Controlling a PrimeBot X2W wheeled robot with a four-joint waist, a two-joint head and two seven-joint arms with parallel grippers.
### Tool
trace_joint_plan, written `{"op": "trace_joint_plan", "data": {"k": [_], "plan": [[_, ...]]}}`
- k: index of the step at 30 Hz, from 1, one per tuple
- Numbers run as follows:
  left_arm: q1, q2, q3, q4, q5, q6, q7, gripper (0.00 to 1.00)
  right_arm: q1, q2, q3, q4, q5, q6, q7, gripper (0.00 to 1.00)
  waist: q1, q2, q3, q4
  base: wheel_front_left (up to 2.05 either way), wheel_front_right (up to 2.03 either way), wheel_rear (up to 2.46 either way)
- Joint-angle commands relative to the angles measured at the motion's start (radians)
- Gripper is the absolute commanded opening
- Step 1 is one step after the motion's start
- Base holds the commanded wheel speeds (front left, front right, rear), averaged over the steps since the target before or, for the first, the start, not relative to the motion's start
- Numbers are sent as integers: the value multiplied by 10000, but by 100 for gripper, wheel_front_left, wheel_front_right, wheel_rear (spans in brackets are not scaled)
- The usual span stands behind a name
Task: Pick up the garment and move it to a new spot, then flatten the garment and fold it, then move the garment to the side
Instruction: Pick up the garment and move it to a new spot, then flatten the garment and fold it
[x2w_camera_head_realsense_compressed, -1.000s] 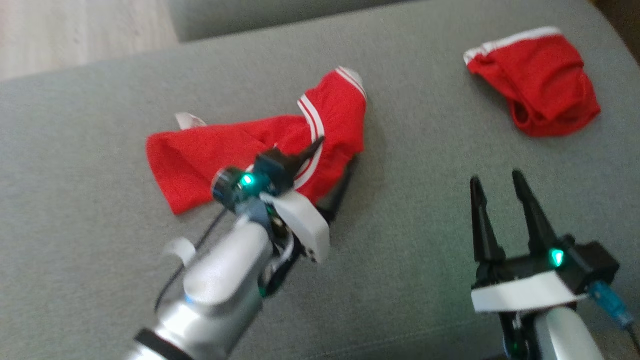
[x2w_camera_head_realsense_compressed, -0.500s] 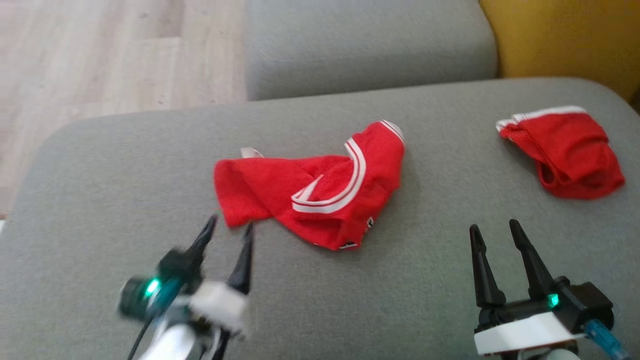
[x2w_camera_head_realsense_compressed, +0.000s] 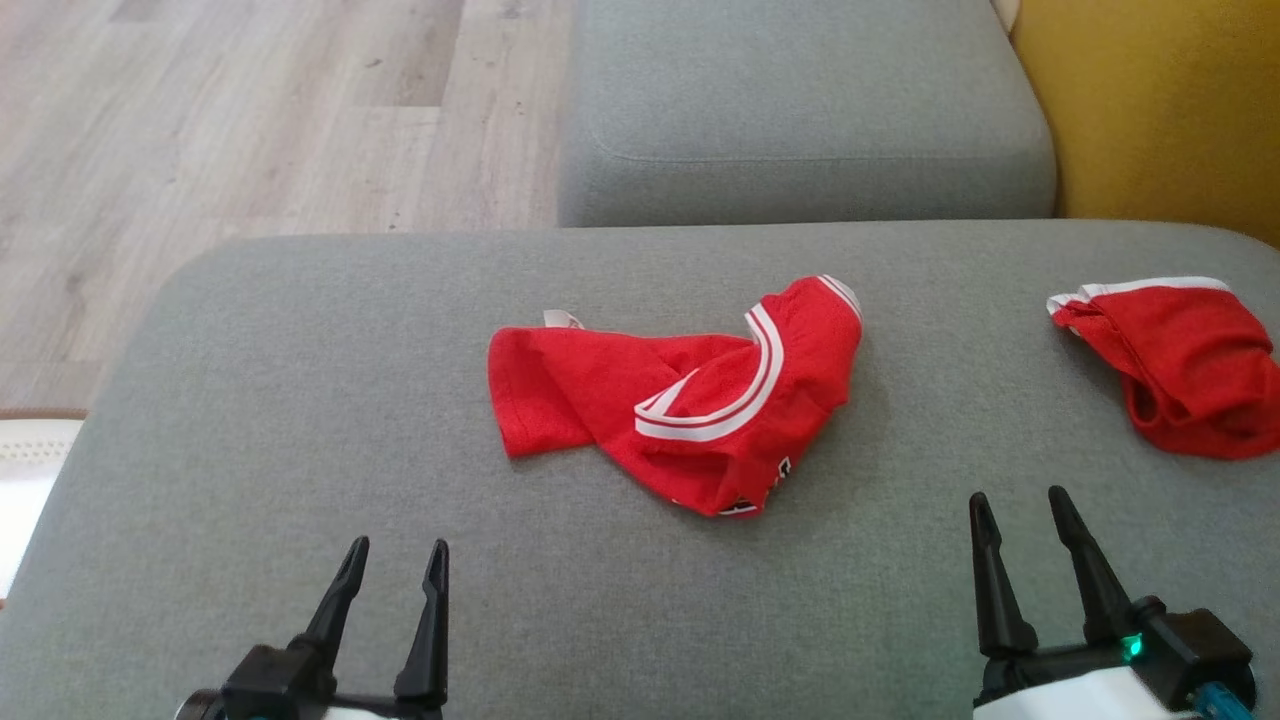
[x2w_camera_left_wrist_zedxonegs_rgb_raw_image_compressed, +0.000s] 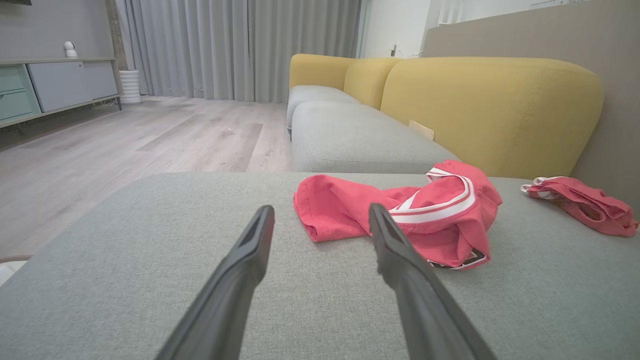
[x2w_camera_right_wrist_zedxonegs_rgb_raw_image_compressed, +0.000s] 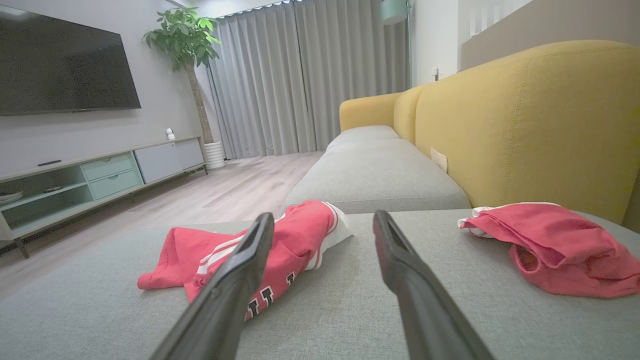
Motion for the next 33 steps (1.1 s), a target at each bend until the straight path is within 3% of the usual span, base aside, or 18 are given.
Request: {"op": "trace_joint_plan", "data": {"k": [1, 18, 33], "plan": [[-443, -196, 604, -344, 256, -250, -123, 100, -307, -43, 197, -345, 90, 67, -64, 100, 0, -1, -53, 108, 0, 0, 0], [-201, -982, 1525, -19, 1328, -1366, -123, 100, -109, -43, 123, -237, 243, 67, -65, 100, 0, -1, -87, 208, 0, 0, 0], [-203, -1324, 1976, 55, 1884, -1695, -124, 100, -109, -43, 171, -70, 197, 67, -65, 100, 0, -1, -64, 277, 0, 0, 0]]}}
